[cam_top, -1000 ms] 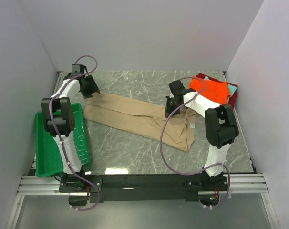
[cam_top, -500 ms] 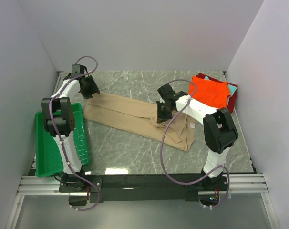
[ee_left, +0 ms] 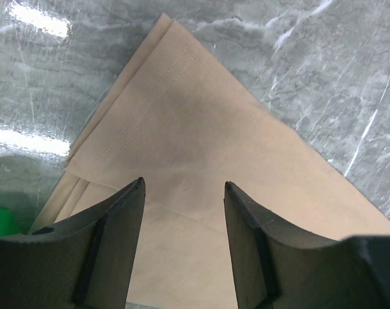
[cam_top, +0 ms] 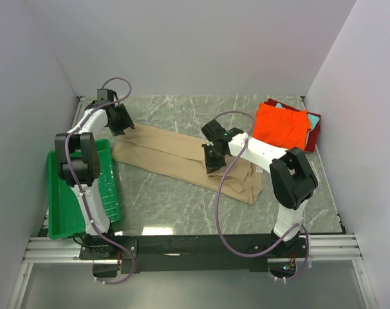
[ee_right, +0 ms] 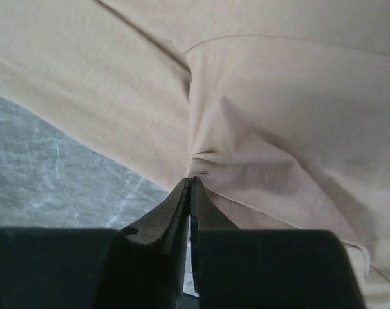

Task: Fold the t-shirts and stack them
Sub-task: Fold the tshirt

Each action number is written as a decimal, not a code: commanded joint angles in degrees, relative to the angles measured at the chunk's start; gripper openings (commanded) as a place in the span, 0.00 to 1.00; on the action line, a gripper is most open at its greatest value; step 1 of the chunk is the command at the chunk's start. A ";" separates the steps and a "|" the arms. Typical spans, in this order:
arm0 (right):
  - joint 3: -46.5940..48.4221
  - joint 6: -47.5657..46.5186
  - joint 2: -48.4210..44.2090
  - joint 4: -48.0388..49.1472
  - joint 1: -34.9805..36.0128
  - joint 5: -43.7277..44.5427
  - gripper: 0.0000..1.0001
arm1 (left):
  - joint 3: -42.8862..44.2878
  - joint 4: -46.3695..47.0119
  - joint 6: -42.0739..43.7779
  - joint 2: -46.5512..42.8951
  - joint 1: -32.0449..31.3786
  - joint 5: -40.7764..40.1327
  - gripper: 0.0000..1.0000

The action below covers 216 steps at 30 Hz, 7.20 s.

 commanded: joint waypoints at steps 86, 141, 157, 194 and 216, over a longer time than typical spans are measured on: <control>-32.29 10.15 -30.92 3.78 -17.45 2.22 0.47 | -5.13 0.09 -6.79 2.79 -44.43 17.13 0.01; -10.23 -1.80 -13.27 12.74 -30.63 5.74 0.57 | -1.18 -6.15 -1.00 -8.12 -17.46 9.57 0.63; -5.39 -1.01 -2.10 16.96 -34.06 4.16 0.46 | 4.36 8.08 -3.81 5.15 -1.20 9.30 0.66; -6.53 -0.22 -2.98 11.95 -36.68 8.55 0.10 | 2.96 13.27 -8.20 14.56 5.32 4.29 0.66; -6.00 -0.04 -3.93 8.35 -37.05 8.64 0.49 | 6.74 12.13 -5.92 7.10 4.88 10.97 0.72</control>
